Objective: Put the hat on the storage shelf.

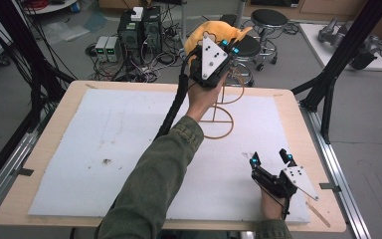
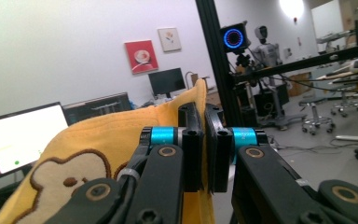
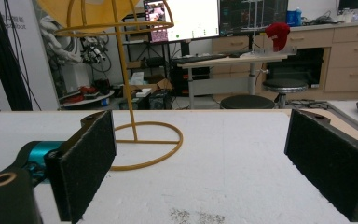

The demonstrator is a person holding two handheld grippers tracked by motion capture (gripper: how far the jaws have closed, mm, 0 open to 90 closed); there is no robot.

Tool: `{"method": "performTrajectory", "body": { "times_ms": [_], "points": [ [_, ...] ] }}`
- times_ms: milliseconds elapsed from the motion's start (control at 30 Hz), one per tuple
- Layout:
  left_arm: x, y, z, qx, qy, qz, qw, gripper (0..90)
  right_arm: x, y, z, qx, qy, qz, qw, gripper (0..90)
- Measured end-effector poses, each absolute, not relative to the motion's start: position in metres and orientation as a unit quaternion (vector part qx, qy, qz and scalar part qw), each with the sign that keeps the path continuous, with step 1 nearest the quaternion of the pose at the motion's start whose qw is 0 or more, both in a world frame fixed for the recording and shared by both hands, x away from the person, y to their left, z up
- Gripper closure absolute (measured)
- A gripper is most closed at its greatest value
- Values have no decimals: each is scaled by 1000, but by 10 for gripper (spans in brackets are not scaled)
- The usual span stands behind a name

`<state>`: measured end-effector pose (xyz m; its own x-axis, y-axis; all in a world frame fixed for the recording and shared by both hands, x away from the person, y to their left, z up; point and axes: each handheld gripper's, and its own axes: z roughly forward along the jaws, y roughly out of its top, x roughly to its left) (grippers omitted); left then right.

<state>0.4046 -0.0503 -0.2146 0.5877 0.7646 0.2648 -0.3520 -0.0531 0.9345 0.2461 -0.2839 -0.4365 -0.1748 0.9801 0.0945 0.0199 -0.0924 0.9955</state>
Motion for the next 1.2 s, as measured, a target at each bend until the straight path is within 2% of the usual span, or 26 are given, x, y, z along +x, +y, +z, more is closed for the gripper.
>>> {"method": "performTrajectory", "body": {
  "times_ms": [267,667,967,1200],
  "points": [
    [402,-67,-230,605,163,380,680,866,246,-284,-436,482,519,564,424,78],
    [398,-89,-275,650,145,340,664,866,245,-289,-437,493,507,569,419,78],
    [401,-99,-298,690,153,340,621,865,245,-290,-437,494,506,570,418,78],
    [405,-88,-313,698,169,338,608,864,245,-291,-438,497,505,570,416,78]
  ]
}}
